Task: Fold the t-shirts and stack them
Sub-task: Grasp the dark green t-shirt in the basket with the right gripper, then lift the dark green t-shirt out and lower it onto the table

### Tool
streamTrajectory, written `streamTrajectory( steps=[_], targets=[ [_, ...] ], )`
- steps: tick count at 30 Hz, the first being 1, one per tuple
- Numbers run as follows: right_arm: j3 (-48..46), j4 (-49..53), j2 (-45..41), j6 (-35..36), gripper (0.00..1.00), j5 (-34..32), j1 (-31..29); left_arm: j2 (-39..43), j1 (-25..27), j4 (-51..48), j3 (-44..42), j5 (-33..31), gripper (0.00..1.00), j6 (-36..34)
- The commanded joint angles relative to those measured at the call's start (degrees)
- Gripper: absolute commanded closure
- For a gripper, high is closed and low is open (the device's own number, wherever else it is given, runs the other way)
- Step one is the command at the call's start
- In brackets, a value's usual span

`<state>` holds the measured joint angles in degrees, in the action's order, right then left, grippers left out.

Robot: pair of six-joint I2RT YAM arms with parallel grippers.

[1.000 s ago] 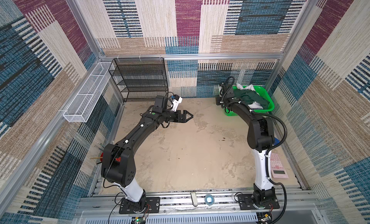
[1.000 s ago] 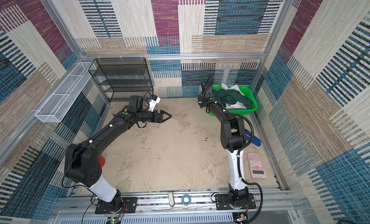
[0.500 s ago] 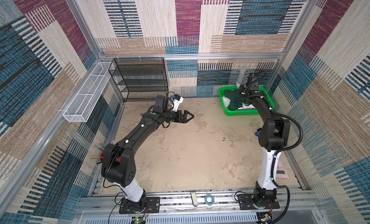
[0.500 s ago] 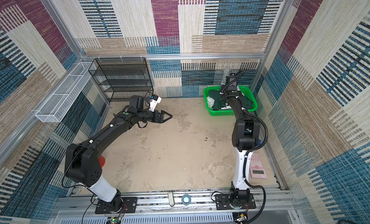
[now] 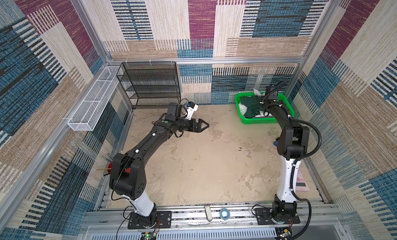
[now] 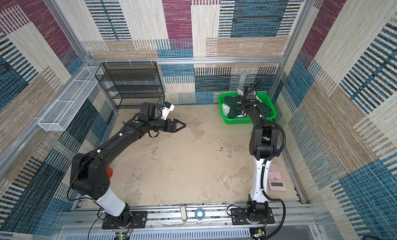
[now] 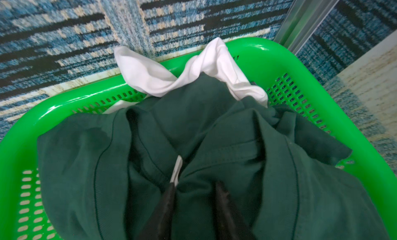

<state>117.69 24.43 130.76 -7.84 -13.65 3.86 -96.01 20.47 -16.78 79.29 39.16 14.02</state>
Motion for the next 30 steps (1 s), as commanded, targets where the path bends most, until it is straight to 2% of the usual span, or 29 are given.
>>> streamTrajectory(
  steps=[1,3,4,12,15,18,23,25,30],
  targets=[
    [-0.79,-0.81,-0.65,-0.21,0.86,1.1,0.01,0.03,0.35,1.02,-0.02,0.74,0.01,0.0],
    [-3.57,-2.92,-2.87,-0.3,0.98,2.28,0.01,0.12,0.52,0.97,-0.05,0.7,0.01,-0.13],
    [-5.85,-4.69,-4.51,-0.47,1.0,2.49,-0.08,0.12,0.61,0.95,-0.02,0.68,0.01,-0.12],
    [-27.38,-21.29,-22.52,-3.18,1.0,8.58,-0.21,-0.15,1.58,0.74,0.07,0.69,0.01,-0.19],
    [-31.85,-24.65,-28.21,-3.77,1.0,8.89,-0.29,0.03,1.85,0.19,0.17,0.15,0.01,-0.83],
    [-30.27,-23.8,-31.08,-3.37,1.0,8.84,-0.3,0.29,1.9,0.5,-0.05,-0.01,0.01,-0.77],
    [-23.11,-21.69,-35.21,-2.33,1.0,12.75,-2.12,0.54,1.83,1.09,-0.32,0.3,0.01,-0.53],
    [-21.73,-20.35,-36.67,-0.53,1.0,12.84,-4.99,0.73,1.86,1.3,-0.36,0.29,0.01,-0.71],
    [-9.62,-13.79,-37.82,1.97,1.0,13.83,-14.42,2.84,1.76,1.23,-0.87,-0.89,0.01,-1.83]
  ],
)
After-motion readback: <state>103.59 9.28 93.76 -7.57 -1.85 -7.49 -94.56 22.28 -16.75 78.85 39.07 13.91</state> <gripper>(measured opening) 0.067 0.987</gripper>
